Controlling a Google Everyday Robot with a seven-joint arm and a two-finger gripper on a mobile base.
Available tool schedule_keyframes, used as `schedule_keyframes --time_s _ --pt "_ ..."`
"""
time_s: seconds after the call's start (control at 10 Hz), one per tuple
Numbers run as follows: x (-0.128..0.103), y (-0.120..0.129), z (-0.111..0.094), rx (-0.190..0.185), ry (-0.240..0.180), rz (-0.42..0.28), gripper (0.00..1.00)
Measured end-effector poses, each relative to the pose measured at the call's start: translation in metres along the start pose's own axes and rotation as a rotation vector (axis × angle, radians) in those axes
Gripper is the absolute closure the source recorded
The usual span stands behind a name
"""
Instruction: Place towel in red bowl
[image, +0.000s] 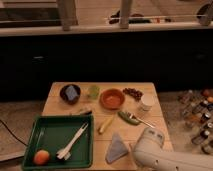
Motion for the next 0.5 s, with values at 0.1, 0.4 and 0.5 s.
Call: schedule_keyframes --time_s 0.1,0.4,0.5 --pt "0.001 0.001 0.003 -0.003 0.000 0.005 0.20" --pt "0.003 0.000 0.009 -0.006 -0.002 -0.009 0.20" --pt "-0.007 -0.008 0.005 0.005 -0.011 -0.046 0.20"
